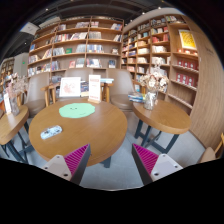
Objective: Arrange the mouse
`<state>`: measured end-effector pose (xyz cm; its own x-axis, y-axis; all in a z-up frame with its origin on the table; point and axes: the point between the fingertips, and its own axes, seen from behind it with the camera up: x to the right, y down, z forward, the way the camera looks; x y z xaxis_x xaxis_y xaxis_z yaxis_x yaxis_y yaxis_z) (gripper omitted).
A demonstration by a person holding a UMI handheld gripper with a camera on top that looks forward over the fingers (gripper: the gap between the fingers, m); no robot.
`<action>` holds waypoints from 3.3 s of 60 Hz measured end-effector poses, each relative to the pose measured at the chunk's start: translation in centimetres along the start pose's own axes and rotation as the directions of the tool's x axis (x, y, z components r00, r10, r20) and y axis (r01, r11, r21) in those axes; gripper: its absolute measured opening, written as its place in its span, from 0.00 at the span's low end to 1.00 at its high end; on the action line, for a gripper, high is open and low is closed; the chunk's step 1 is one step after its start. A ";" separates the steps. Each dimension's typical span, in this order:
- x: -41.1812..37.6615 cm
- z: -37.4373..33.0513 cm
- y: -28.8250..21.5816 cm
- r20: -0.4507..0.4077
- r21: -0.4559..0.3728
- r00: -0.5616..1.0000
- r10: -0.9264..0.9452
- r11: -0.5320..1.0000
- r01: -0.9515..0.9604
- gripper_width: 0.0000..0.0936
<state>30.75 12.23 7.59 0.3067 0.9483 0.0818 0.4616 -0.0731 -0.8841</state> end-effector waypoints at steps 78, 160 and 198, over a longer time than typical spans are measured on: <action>-28.8 7.1 3.3 0.240 -0.099 0.965 -0.110 0.986 0.137 0.91; -31.7 22.2 -15.8 0.354 -0.013 0.926 -0.135 0.989 0.149 0.46; -24.8 36.8 -11.8 0.209 -0.151 0.976 -0.065 0.984 0.098 0.62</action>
<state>-12.94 1.00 -0.97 0.0951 0.9946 0.0406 0.6100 -0.0260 -0.7919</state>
